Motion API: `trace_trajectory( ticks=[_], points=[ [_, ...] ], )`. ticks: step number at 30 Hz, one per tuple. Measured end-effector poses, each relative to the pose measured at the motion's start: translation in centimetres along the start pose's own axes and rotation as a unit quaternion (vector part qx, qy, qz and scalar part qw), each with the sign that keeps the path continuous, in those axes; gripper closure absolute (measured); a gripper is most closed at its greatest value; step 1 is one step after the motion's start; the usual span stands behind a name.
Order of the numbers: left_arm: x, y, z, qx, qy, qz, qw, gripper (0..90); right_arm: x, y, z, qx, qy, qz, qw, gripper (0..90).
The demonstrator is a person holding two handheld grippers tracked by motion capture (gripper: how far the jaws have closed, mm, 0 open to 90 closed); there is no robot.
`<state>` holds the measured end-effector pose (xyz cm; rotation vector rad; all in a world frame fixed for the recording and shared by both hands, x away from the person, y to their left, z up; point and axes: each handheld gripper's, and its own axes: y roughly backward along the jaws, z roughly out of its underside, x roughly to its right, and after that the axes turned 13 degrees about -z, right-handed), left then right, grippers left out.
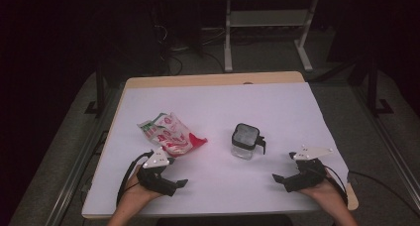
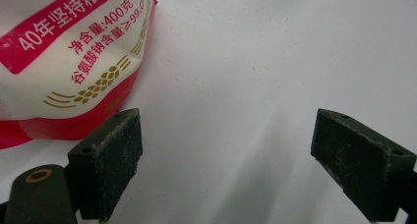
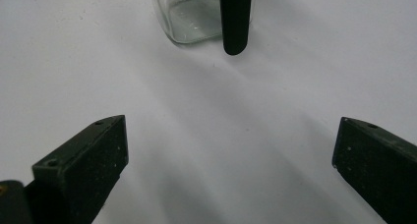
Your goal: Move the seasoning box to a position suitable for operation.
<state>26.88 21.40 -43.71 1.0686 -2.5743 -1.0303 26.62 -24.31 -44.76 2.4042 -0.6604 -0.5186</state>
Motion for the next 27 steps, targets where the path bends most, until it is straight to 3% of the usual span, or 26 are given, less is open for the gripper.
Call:
trace_trajectory(
  ticks=[9, 12, 17, 27],
  points=[
    [0.2, -0.2, 0.1, 0.002, 0.005, 0.007, 1.0000, 12.1, 0.0, 0.2, -0.3, 0.012, -0.001, -0.007, 0.9999, 0.0],
    [0.2, -0.3, 0.3, 0.002, 0.003, 0.008, 1.0000, 12.1, 0.1, 0.0, -0.7, 0.000, 0.000, -0.010, 1.0000, 0.0],
    [0.0, -0.2, 0.4, 0.008, 0.016, 0.010, 0.9998, 12.2, 0.2, 0.5, -1.4, -0.005, -0.004, -0.019, 0.9998, 0.0],
    [0.3, -0.3, 0.3, 0.008, 0.006, 0.012, 0.9999, 12.3, 0.2, 0.7, -3.8, -0.015, 0.011, -0.016, 0.9997, 0.0]
  ],
)
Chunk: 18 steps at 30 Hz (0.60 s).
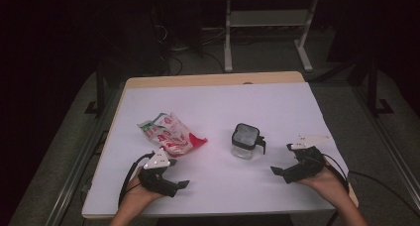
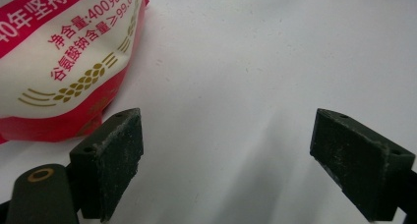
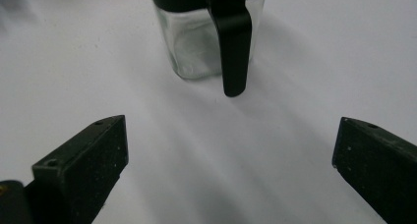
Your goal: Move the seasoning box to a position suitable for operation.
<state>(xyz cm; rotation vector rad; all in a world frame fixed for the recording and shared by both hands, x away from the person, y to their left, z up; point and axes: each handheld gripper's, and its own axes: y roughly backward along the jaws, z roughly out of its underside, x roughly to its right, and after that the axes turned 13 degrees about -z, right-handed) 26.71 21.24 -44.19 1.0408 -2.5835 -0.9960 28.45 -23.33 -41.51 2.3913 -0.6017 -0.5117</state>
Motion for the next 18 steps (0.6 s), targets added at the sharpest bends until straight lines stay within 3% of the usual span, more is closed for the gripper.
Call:
trace_trajectory(
  ticks=[18],
  points=[
    [0.1, -0.1, 0.0, 0.000, 0.003, 0.004, 1.0000, 12.2, 0.5, 0.1, -3.8, -0.034, 0.027, -0.009, 0.9990, 0.0]
  ],
)
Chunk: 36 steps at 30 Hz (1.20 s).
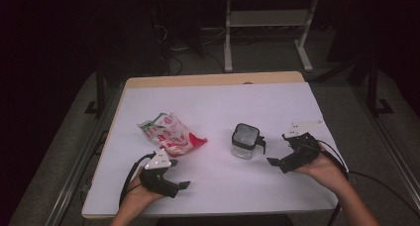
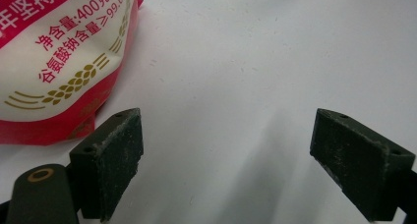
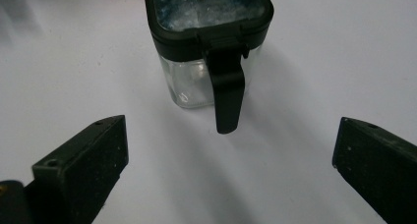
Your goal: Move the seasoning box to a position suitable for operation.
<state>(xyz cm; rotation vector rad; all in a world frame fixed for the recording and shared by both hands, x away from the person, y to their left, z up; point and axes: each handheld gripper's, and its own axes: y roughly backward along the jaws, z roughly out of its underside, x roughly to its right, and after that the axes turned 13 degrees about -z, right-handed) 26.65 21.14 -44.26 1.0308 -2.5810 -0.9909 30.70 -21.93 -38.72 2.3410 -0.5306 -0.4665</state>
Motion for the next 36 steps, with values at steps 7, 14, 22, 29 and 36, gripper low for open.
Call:
trace_trajectory(
  ticks=[7, 14, 22, 29, 36],
  points=[
    [-0.1, 0.0, 0.0, 0.001, -0.005, 0.002, 1.0000, 12.3, 0.1, 0.1, -1.8, -0.015, 0.016, -0.007, 0.9997, 0.0],
    [0.0, 0.0, -0.1, 0.001, -0.005, 0.003, 1.0000, 12.3, 0.4, -0.5, -3.7, -0.040, 0.028, -0.018, 0.9987, 0.0],
    [0.1, 0.0, -0.1, 0.002, -0.003, 0.006, 1.0000, 12.3, 0.5, -1.1, -5.6, -0.058, 0.039, -0.019, 0.9974, 0.0],
    [0.1, -0.1, -0.1, 0.003, -0.006, 0.007, 1.0000, 12.3, 0.6, -2.1, -7.0, -0.079, 0.055, -0.024, 0.9951, 0.0],
    [0.1, -0.2, -0.1, 0.003, -0.006, 0.009, 0.9999, 12.3, 0.5, -3.1, -8.4, -0.097, 0.066, -0.029, 0.9927, 0.0]
  ],
)
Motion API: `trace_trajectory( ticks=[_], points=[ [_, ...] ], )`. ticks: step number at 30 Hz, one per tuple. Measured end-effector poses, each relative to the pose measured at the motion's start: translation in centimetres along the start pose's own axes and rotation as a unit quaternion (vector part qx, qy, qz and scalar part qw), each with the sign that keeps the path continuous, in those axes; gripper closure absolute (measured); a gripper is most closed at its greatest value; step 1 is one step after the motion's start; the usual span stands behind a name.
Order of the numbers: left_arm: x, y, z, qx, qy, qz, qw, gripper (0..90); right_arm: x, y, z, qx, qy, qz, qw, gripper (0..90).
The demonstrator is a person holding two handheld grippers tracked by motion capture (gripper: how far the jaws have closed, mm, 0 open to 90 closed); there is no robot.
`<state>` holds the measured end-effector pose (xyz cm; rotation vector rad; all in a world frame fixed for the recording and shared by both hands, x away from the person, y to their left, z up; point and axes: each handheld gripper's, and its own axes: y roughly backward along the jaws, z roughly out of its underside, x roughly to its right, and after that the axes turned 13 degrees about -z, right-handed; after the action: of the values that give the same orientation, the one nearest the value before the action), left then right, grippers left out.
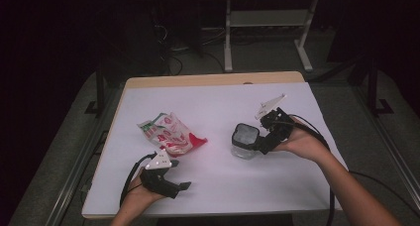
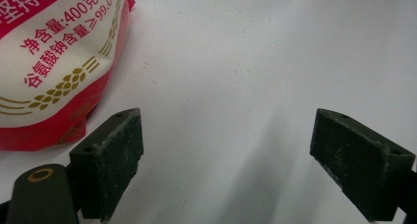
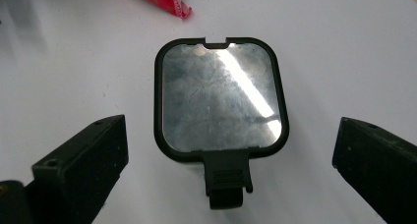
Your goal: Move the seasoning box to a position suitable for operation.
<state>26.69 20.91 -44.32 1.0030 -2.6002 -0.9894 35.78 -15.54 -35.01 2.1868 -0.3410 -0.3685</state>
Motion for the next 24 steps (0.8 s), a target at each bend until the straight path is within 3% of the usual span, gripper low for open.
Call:
trace_trajectory(
  ticks=[12, 20, 24],
  points=[
    [0.1, 0.0, 0.0, -0.004, -0.002, 0.003, 1.0000, 12.3, 0.7, -2.2, -2.2, -0.038, 0.012, -0.021, 0.9990, 0.0],
    [0.3, -0.2, 0.0, -0.005, -0.003, 0.007, 1.0000, 12.2, 1.2, -4.4, -3.1, -0.082, 0.024, -0.027, 0.9960, 0.1],
    [0.4, -0.2, 0.0, -0.006, -0.007, 0.008, 0.9999, 12.3, 1.5, -5.2, -3.3, -0.103, 0.016, -0.029, 0.9941, 0.2]
  ],
)
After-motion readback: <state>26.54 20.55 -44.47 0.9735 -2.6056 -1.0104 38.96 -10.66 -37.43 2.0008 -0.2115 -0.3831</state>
